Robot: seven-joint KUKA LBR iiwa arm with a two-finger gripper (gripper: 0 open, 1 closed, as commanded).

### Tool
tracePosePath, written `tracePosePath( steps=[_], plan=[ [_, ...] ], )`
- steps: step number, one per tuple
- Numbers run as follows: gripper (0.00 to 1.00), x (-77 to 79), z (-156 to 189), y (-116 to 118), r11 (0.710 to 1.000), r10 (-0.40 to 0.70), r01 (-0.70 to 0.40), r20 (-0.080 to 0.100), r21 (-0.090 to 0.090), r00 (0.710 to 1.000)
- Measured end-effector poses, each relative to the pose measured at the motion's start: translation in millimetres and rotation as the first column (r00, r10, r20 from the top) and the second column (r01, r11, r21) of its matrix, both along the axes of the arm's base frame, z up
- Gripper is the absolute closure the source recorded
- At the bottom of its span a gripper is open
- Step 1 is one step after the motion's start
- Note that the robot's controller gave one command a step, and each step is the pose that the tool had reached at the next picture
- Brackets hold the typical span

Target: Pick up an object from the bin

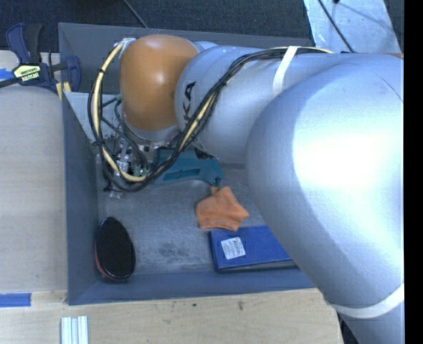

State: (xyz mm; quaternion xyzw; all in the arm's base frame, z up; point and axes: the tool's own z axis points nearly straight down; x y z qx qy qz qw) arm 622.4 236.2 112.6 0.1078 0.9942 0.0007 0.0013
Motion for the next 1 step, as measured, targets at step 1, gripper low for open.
tracePosePath(
  steps=[1],
  plan=[
    [1.00, 0.1, 9.3, -0.2, 1.000, 0.000, 0.000, 0.002, 0.001, 1.000]
  ],
)
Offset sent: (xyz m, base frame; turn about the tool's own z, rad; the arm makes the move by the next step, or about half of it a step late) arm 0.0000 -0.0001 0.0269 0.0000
